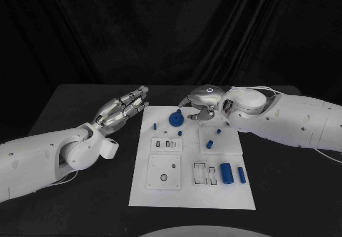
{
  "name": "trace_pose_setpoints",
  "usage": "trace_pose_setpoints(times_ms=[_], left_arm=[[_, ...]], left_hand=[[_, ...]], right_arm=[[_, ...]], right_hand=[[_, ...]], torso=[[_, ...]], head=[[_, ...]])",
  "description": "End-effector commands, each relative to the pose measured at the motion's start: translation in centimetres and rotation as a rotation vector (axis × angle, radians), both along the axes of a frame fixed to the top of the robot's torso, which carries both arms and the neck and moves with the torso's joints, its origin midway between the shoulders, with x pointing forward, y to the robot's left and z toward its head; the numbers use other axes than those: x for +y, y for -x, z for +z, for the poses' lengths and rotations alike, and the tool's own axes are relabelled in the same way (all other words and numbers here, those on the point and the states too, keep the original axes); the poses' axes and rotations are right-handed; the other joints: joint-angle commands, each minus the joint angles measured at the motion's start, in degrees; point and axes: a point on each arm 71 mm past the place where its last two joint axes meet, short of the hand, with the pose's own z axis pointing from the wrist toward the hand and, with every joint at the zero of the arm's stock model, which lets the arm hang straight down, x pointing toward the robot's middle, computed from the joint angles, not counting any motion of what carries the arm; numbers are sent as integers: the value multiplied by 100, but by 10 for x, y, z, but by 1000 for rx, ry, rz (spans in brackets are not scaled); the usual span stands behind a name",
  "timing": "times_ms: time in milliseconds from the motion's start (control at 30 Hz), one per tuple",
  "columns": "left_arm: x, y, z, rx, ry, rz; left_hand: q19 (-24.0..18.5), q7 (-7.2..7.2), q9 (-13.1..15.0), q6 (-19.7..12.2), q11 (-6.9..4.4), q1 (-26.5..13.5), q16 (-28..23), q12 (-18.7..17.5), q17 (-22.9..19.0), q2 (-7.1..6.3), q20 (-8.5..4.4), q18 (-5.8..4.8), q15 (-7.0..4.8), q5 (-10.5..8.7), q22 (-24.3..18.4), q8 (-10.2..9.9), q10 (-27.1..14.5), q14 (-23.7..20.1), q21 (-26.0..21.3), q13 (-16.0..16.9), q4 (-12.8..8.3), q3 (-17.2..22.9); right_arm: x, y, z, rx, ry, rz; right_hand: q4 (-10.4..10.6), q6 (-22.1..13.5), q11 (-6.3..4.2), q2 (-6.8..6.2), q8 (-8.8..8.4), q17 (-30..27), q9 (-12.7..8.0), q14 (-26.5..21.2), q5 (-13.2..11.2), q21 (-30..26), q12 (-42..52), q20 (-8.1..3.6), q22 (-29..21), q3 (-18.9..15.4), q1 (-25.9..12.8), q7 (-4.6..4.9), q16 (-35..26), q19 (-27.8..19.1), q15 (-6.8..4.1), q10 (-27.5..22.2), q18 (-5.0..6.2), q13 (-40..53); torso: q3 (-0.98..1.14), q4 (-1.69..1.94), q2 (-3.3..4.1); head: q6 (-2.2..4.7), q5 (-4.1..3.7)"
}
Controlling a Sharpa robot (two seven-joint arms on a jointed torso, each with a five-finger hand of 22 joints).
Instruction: Assemble the parts on the task board
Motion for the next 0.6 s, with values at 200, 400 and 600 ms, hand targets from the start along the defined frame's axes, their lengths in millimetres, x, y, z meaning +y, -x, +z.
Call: trace_pose_setpoints(times_ms=[200, 400, 600], left_arm=[[-3, 0, 0, -5, 12, -18], [-3, 0, 0, -5, 12, -19], [-4, 0, 0, -5, 13, -21]], left_hand=[[5, -2, 2, -17, 36, 60, -4, -11, 6, -20, 30, 102, 45, 23, 9, 17, 6, -10, 19, -5, -16, 35], [4, 1, 3, -14, 39, 64, -3, -10, 7, -20, 31, 102, 46, 26, 9, 18, 7, -10, 19, -4, -20, 40], [3, 4, 3, -17, 43, 69, -3, -9, 7, -21, 32, 102, 47, 30, 8, 18, 10, -10, 18, -3, -26, 46]], right_arm=[[-2, -2, -3, 33, 47, -19], [0, -5, -9, 56, 69, -26], [5, -8, -14, 68, 80, -25]], right_hand=[[-132, -881, -81, 89, -114, 1342, -209, 532, 232, -68, 15, -52, 420, 109, 68, -57, -22, -11, -68, 616, 21, 1509], [-192, -1287, -113, 97, -144, 1291, -300, 510, 253, -132, 15, -75, 399, 147, 82, -99, -61, -39, -94, 616, 34, 1509], [-249, -1330, -160, 117, -132, 1235, -328, 486, 314, -213, 15, -102, 368, 197, 102, -162, -106, -80, -129, 616, 51, 1509]], torso=[[-13, -14, 1], [-7, -14, 10], [6, 22, 26]], head=[[1, 17], [4, 14], [14, -23]])
